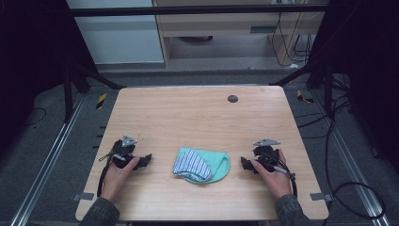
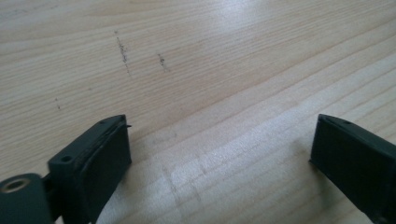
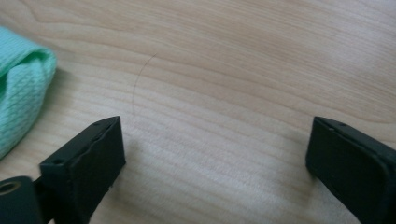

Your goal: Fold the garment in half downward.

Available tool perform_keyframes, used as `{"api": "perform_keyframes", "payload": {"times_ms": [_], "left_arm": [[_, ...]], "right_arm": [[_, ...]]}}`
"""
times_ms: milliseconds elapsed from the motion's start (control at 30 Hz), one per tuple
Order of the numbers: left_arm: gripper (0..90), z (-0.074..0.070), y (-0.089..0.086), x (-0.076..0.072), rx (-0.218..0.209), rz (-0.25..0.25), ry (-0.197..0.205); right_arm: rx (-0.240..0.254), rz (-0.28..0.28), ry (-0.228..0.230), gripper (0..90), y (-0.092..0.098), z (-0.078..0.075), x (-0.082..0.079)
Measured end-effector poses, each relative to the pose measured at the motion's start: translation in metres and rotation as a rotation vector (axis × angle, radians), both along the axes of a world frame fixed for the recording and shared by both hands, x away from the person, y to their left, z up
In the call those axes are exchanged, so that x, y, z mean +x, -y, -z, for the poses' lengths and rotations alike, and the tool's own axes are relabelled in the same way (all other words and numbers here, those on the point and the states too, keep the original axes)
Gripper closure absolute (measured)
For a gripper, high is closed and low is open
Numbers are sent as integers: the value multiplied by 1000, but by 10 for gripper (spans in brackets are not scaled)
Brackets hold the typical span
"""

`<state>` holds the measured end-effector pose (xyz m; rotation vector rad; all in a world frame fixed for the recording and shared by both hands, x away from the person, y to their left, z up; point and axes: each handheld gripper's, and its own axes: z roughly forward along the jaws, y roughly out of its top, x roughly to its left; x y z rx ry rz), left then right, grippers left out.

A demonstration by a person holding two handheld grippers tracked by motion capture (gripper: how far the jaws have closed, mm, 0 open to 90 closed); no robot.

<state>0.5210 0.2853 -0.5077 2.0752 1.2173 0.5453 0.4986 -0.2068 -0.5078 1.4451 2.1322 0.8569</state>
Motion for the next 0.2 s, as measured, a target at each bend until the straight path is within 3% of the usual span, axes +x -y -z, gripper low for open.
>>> {"api": "perform_keyframes", "payload": {"times_ms": [67, 200], "left_arm": [[31, 0, 0, 0, 0, 1, 0], [8, 0, -1, 0, 9, -9, -9]], "right_arm": [[14, 5, 35, 5, 2, 5, 2], [18, 27, 36, 1, 3, 5, 2]]}}
